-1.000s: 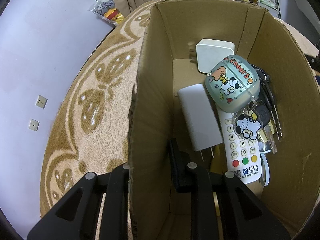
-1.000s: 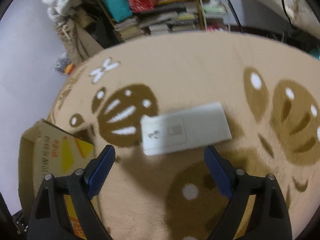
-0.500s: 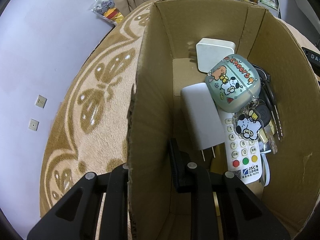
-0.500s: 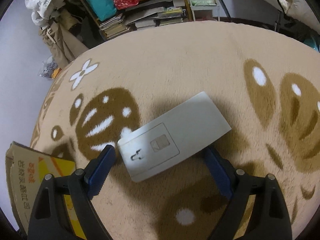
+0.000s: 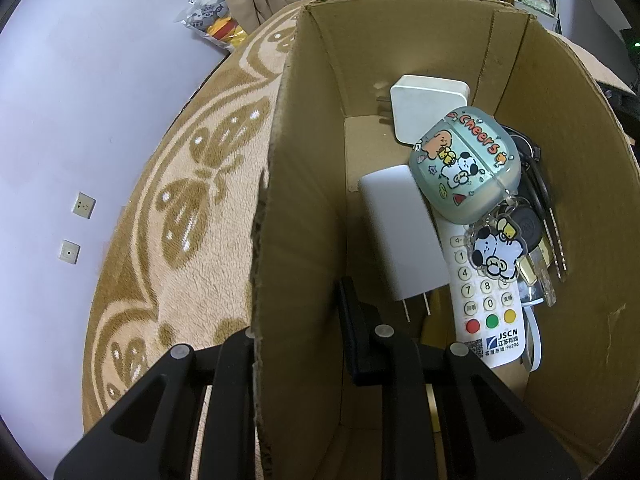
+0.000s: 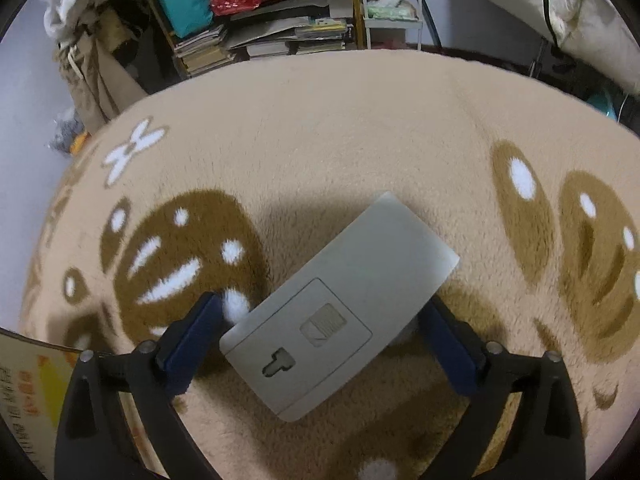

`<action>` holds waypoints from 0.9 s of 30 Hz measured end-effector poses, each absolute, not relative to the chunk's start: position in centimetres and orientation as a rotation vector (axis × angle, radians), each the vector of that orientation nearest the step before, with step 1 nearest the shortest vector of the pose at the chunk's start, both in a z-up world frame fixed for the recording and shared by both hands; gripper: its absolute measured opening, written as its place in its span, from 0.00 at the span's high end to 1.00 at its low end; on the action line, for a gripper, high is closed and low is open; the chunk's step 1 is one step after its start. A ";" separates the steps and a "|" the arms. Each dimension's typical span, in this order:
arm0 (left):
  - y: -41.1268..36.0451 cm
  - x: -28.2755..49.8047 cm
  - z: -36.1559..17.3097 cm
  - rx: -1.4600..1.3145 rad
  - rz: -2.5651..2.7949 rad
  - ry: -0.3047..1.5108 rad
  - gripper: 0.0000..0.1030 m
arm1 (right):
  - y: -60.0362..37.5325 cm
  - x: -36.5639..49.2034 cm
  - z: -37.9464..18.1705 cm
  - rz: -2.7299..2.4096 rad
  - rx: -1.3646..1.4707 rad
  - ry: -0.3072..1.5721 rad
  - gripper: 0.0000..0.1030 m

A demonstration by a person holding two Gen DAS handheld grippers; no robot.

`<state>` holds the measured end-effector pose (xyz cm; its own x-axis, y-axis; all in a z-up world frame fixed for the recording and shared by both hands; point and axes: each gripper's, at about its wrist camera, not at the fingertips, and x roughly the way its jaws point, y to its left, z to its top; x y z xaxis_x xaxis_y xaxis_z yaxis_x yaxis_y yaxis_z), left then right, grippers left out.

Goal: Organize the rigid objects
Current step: 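Return the right tool to the rug and grasp the white power strip, then lift the white power strip, carry it over the box and release it inside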

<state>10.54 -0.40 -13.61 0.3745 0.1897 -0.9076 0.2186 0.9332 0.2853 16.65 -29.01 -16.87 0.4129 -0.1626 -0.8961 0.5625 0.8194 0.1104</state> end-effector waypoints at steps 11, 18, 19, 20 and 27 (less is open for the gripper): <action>-0.4 10.5 -13.6 0.388 -0.019 1.197 0.81 | -29.0 14.8 -15.7 -0.543 0.429 0.963 0.38; -0.4 10.5 -13.6 0.388 -0.018 1.197 0.81 | -27.9 13.8 -15.1 -0.478 0.419 0.933 0.48; -0.4 10.5 -13.6 0.388 -0.018 1.197 0.81 | -27.8 13.8 -15.0 -0.472 0.421 0.929 0.48; -0.4 10.5 -13.6 0.388 -0.018 1.197 0.81 | -27.4 13.6 -14.7 -0.465 0.410 0.924 0.48; -0.4 10.5 -13.7 0.391 -0.018 1.197 0.81 | -24.6 13.0 -12.7 -0.429 0.292 0.885 0.50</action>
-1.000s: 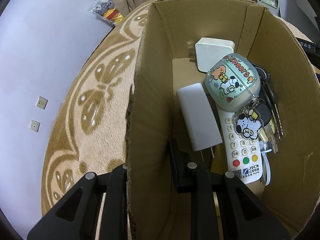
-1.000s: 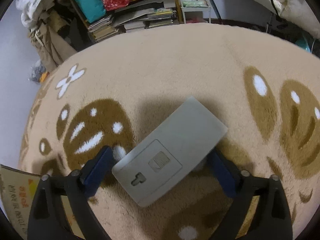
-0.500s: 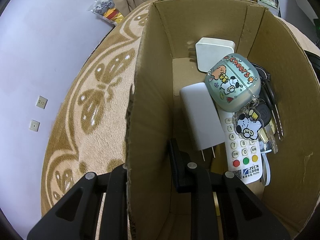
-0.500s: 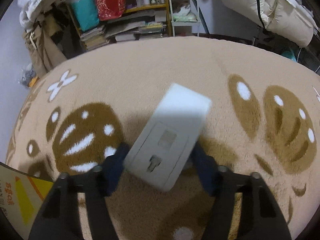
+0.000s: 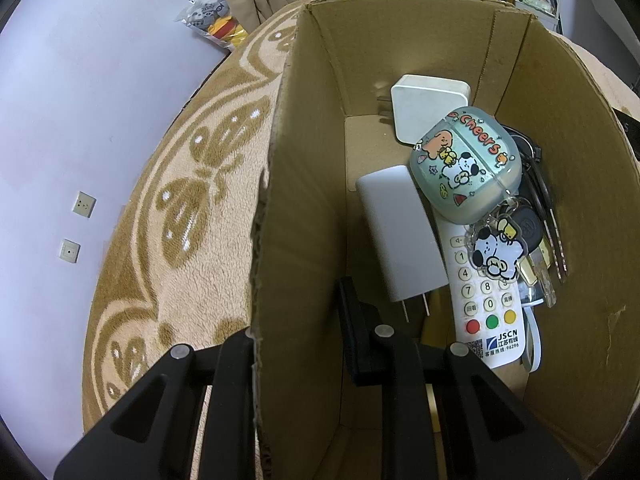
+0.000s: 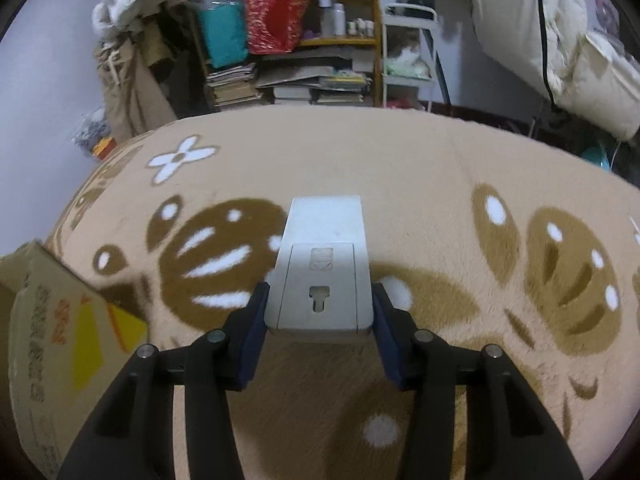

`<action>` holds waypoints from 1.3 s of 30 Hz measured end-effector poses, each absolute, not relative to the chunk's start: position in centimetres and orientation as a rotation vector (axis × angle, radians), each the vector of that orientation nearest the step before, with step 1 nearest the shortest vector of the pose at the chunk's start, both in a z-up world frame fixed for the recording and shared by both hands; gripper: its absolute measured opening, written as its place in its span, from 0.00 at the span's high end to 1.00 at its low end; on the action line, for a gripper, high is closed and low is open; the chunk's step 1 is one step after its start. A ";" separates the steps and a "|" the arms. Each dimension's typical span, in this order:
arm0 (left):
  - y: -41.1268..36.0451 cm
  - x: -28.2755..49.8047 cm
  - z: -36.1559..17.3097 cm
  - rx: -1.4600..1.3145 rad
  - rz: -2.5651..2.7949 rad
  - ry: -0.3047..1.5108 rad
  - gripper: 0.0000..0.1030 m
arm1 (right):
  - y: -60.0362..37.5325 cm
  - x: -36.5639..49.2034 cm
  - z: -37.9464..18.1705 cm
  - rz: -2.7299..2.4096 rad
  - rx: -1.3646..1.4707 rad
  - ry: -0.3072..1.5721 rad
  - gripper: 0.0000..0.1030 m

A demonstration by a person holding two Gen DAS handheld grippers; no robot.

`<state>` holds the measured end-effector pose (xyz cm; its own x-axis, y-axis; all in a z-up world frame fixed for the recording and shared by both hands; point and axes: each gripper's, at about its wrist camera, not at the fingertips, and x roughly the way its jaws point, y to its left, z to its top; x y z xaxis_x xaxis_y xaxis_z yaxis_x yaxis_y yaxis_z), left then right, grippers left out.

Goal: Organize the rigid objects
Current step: 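Lift the white power strip, carry it over the box and release it inside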

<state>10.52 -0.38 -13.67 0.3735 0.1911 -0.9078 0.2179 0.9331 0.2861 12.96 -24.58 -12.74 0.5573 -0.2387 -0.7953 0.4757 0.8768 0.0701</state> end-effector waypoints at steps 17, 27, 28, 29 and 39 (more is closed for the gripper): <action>-0.3 10.5 -13.8 0.382 -0.019 1.200 0.81 | -21.5 11.5 -6.0 -0.284 0.265 0.742 0.50; -0.2 10.6 -13.9 0.381 -0.019 1.200 0.81 | -18.3 10.1 -0.6 -0.112 0.284 0.623 0.50; -0.2 10.6 -13.8 0.380 -0.019 1.200 0.81 | -18.0 10.1 -0.4 -0.094 0.288 0.618 0.50; -0.2 10.6 -13.9 0.380 -0.019 1.200 0.81 | -17.6 10.0 -0.2 -0.083 0.288 0.614 0.50; -0.2 10.6 -13.9 0.379 -0.019 1.201 0.81 | -14.8 9.8 -0.4 0.006 0.258 0.623 0.50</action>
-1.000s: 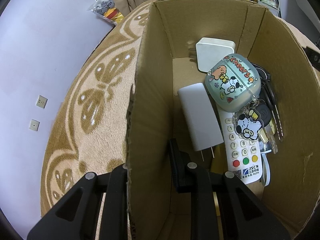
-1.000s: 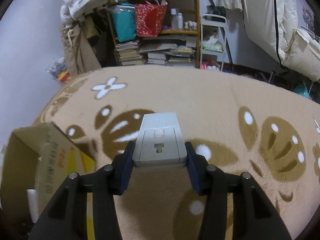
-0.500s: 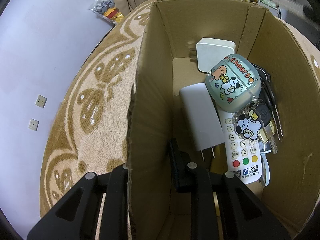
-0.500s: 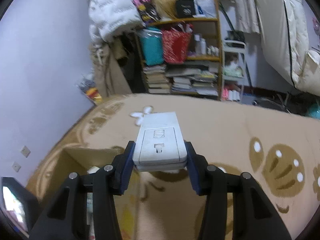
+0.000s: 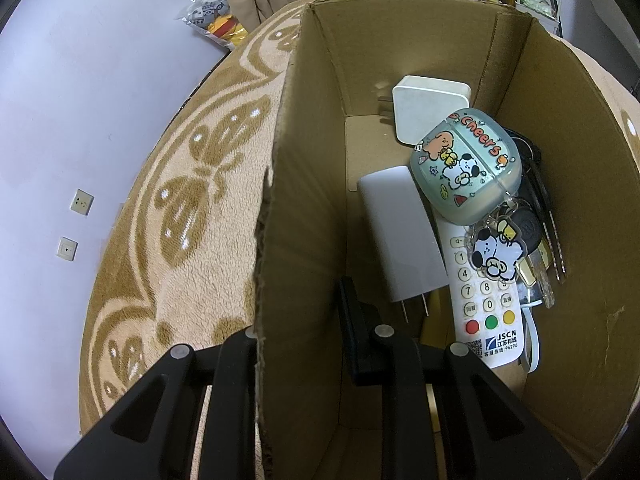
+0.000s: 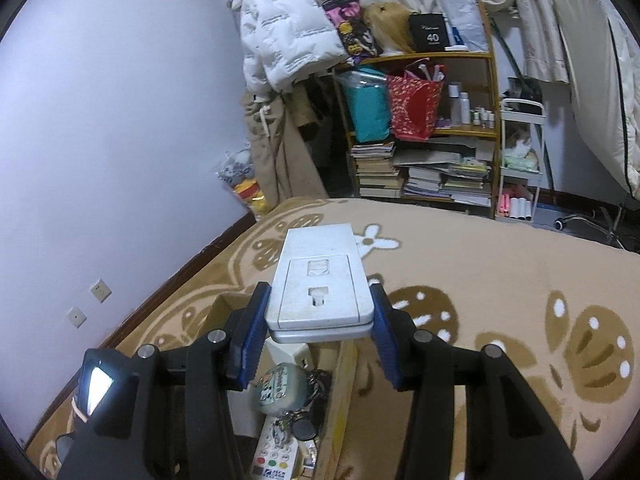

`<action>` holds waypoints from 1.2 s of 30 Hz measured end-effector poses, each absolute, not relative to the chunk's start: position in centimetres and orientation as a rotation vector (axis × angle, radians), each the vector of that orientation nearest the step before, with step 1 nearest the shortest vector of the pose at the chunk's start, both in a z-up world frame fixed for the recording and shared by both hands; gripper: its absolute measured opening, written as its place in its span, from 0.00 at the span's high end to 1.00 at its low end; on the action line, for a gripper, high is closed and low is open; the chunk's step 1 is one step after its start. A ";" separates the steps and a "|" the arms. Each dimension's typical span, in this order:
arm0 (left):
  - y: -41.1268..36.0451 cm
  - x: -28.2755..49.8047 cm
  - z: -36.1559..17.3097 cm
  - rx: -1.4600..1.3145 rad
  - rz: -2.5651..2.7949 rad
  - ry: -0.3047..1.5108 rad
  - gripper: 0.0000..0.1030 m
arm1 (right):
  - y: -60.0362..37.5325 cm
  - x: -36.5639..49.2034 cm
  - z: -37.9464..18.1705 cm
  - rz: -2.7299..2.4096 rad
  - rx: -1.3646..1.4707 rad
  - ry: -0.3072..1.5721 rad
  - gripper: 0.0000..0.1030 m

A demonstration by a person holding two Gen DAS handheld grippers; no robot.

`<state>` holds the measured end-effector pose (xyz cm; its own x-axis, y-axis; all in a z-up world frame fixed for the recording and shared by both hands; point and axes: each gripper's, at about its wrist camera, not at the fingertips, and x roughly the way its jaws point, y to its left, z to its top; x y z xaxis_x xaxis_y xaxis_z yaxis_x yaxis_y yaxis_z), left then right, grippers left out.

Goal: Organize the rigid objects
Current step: 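Lift the white power strip, carry it over the box and release it inside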

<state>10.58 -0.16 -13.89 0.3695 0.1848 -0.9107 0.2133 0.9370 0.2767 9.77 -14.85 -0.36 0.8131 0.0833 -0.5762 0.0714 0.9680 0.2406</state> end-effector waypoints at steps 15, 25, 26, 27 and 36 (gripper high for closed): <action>-0.1 10.6 -13.9 0.378 -0.019 1.201 0.81 | -13.8 9.8 -2.3 0.059 0.237 0.695 0.50; -0.1 10.6 -14.0 0.375 -0.019 1.201 0.81 | -12.5 9.6 -3.7 0.093 0.201 0.754 0.50; -0.1 10.6 -14.0 0.375 -0.019 1.201 0.81 | -12.4 9.6 -3.8 0.094 0.189 0.759 0.50; -0.1 10.6 -14.0 0.375 -0.019 1.201 0.81 | -12.3 9.6 -3.8 0.094 0.188 0.761 0.50; 0.0 10.7 -14.1 0.371 -0.019 1.203 0.81 | -12.2 9.7 -4.8 0.107 0.184 0.807 0.50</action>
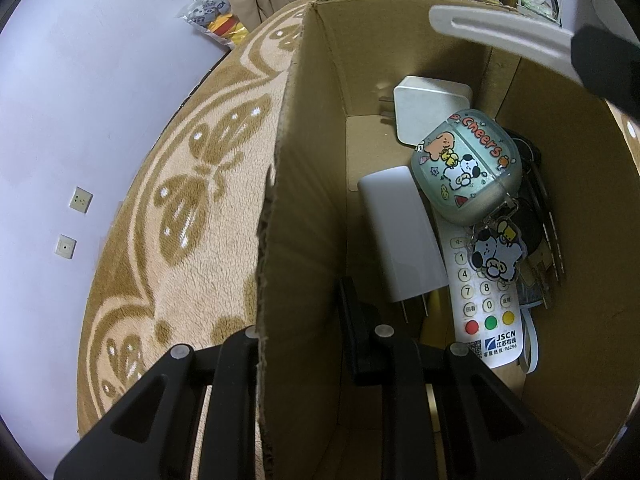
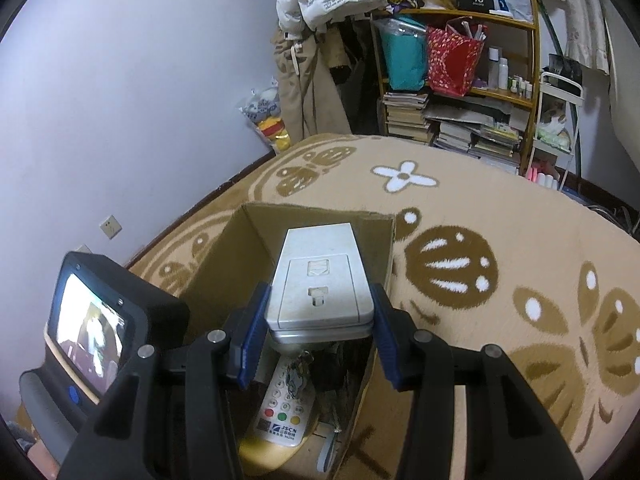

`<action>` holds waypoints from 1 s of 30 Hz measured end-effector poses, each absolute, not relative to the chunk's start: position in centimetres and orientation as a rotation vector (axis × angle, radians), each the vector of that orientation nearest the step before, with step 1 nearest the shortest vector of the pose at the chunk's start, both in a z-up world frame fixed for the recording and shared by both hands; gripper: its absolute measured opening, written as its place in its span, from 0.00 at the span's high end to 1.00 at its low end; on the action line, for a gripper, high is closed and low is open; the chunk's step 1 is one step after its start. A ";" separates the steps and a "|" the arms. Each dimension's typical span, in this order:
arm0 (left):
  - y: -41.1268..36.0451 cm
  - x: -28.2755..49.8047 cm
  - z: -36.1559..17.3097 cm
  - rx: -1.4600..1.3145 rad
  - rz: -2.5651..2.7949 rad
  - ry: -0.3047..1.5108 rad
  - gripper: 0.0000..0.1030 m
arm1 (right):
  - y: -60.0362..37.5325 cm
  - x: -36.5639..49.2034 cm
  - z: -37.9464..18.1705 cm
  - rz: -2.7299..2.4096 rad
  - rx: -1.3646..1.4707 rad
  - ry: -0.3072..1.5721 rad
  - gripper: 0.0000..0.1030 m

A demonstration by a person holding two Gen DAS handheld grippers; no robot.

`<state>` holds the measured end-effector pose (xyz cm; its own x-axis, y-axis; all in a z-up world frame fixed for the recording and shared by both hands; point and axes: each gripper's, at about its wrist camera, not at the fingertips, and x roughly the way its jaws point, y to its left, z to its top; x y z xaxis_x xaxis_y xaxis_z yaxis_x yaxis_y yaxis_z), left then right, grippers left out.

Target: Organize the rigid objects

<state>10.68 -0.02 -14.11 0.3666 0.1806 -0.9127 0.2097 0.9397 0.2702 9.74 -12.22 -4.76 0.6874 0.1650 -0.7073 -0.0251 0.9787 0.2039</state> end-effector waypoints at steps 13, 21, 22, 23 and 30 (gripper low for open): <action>-0.2 10.6 -14.1 0.367 -0.018 1.206 0.81 | -12.6 10.2 -5.2 0.118 0.194 0.833 0.50; -0.1 10.5 -14.0 0.352 -0.015 1.207 0.81 | -13.0 10.2 -4.8 0.120 0.218 0.840 0.50; -0.1 10.5 -14.0 0.352 -0.015 1.207 0.81 | -13.1 10.1 -4.7 0.121 0.221 0.841 0.50; -0.1 10.5 -14.0 0.349 -0.015 1.208 0.81 | -13.2 10.2 -4.6 0.122 0.224 0.843 0.50; -0.1 10.5 -14.0 0.351 -0.013 1.208 0.81 | -13.4 9.9 -4.3 0.126 0.229 0.850 0.49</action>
<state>10.49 -0.08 -13.96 0.3616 0.1758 -0.9156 0.1955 0.9459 0.2588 9.87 -13.44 -4.29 0.6541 0.2015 -0.7290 -0.0191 0.9679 0.2504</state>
